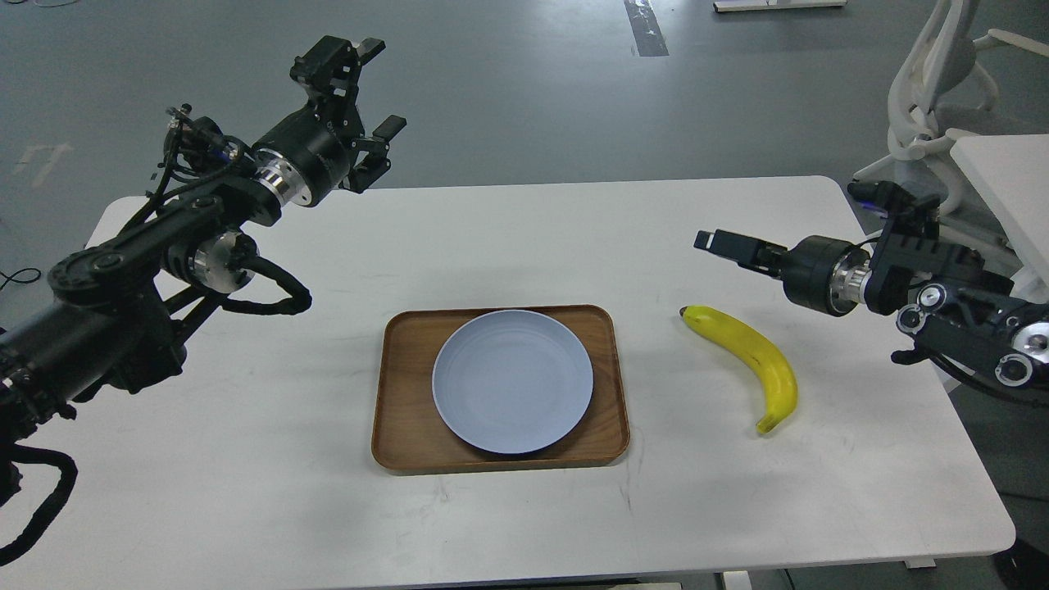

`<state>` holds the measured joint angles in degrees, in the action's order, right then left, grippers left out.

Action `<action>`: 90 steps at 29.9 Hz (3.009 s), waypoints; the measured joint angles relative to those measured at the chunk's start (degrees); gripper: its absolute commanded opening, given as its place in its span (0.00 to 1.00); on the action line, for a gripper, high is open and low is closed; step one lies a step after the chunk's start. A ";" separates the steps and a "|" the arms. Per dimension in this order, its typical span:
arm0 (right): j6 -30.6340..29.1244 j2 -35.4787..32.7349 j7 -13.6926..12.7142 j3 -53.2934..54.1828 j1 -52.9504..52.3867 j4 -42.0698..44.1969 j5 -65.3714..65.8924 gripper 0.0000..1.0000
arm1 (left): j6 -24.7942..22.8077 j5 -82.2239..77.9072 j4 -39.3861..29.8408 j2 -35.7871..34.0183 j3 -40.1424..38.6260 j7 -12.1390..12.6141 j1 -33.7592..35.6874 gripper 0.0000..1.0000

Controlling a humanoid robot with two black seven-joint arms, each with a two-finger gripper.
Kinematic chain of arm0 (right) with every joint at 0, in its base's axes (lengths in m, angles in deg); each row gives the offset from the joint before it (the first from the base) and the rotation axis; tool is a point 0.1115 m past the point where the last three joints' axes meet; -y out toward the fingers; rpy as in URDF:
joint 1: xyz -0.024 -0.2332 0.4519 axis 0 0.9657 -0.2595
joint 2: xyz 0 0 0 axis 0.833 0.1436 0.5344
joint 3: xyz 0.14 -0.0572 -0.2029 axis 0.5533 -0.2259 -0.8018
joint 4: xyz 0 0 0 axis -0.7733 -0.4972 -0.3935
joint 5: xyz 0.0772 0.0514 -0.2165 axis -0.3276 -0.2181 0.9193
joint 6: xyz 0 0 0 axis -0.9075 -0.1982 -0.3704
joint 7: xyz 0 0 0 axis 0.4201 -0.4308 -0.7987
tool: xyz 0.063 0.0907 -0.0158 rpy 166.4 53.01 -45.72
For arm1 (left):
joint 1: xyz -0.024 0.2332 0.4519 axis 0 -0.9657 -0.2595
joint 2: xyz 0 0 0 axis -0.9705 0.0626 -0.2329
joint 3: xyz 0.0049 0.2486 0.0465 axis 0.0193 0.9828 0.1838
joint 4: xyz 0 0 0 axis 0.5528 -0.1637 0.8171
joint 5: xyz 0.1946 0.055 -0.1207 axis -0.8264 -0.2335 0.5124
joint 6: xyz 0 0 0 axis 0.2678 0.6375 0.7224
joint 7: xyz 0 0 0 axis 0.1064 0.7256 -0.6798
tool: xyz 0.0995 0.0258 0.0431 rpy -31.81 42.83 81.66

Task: Place banana on plate with both arms
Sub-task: 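Reach the right gripper down to the yellow banana and grasp it, then lift the banana with the right gripper and carry it over the plate, then lower the banana onto the plate and open the right gripper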

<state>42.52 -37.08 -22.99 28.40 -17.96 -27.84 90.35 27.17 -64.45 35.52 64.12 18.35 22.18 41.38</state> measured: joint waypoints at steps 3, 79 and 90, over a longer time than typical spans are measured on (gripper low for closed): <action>3.08 -0.02 1.72 -4.23 0.07 0.33 7.36 0.94 | -1.13 0.35 0.60 -0.31 -0.08 -0.41 0.05 0.98; 12.01 33.32 12.58 -34.63 -18.90 15.77 9.71 0.96 | -2.21 -0.53 0.34 -3.31 1.03 -0.46 -1.90 0.98; 11.61 29.54 12.59 -27.85 -21.76 15.73 6.65 0.97 | -2.32 -0.53 0.34 -2.71 1.02 -0.33 -1.82 0.98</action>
<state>54.13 -7.54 -10.40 0.56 -39.73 -12.11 97.00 24.85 -64.99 35.86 61.40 19.38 21.85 39.56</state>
